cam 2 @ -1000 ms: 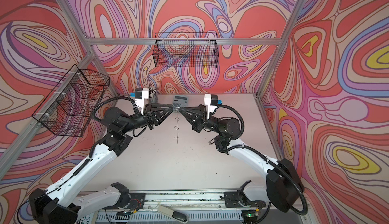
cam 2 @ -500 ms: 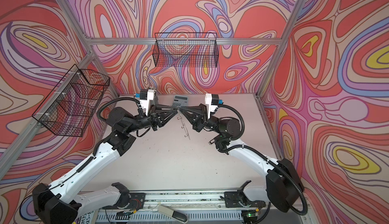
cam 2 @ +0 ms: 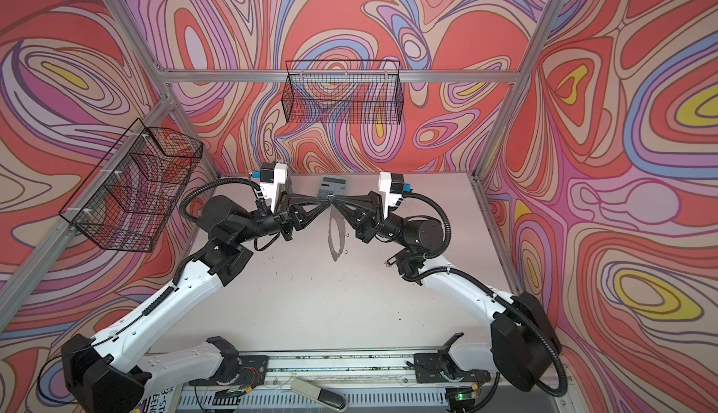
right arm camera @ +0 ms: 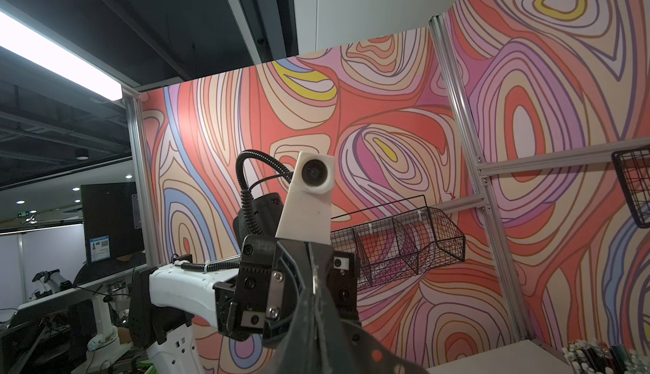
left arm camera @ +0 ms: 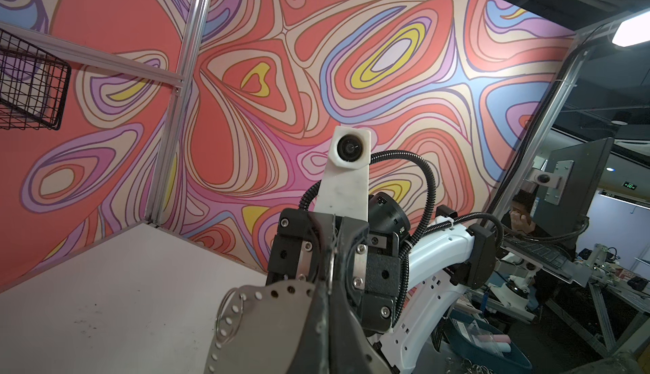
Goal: Attach keys to a key ring
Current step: Pass the keyring.
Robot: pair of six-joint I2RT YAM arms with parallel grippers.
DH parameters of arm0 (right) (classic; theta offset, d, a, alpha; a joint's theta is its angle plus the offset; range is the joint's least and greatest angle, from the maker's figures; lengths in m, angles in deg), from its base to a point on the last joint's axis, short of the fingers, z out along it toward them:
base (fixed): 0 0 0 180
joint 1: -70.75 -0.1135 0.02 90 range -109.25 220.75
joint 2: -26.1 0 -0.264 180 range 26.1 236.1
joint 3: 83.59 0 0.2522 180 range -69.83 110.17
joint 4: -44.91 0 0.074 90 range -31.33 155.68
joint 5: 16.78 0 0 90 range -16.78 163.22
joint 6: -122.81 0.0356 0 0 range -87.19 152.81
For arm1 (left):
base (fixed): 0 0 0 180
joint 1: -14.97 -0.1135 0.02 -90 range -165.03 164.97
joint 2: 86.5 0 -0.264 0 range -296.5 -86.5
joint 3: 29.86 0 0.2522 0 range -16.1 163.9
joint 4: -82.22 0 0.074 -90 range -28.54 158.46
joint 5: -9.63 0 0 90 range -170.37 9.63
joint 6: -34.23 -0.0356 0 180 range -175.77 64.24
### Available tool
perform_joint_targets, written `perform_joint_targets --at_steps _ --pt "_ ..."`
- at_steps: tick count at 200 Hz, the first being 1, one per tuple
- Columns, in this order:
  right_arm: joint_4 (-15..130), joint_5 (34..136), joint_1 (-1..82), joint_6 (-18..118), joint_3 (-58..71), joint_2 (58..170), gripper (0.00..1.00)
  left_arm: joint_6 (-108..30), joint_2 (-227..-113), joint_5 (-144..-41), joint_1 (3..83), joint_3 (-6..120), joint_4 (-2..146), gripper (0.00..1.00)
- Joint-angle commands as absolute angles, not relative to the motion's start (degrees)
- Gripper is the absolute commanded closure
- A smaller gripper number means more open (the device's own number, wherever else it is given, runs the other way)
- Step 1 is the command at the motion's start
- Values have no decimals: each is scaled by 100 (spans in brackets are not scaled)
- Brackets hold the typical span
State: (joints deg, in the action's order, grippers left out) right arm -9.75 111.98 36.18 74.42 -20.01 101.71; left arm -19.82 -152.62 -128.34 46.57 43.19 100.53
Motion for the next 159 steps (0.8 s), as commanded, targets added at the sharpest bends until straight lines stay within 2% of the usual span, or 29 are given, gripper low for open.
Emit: perform_joint_targets --at_steps 1,3,14,39,96,126,159 --pt "-829 11222 3585 7340 -2094 10025 100 -2255 -15191 -12810 4670 4582 9820 100" --pt "-766 11216 3585 7313 -2098 10007 100 -2288 -15180 -12810 4670 4592 9764 100" --pt "-390 11160 3585 7122 -2138 9899 84 -2542 -15111 -12769 4670 4659 9377 100" --pt "848 10858 3619 6340 -2236 9442 68 -3387 -14988 -12722 4661 5000 7957 100" --pt "4502 11002 3746 4374 -1351 9016 69 -5547 -15126 -12568 4604 6347 4095 100" --pt "5165 11402 3746 3969 -905 9108 69 -6076 -15396 -12478 4601 6853 3006 100" --pt "5355 11984 3746 3835 -611 9366 73 -6143 -15470 -12493 4600 6923 2846 100"
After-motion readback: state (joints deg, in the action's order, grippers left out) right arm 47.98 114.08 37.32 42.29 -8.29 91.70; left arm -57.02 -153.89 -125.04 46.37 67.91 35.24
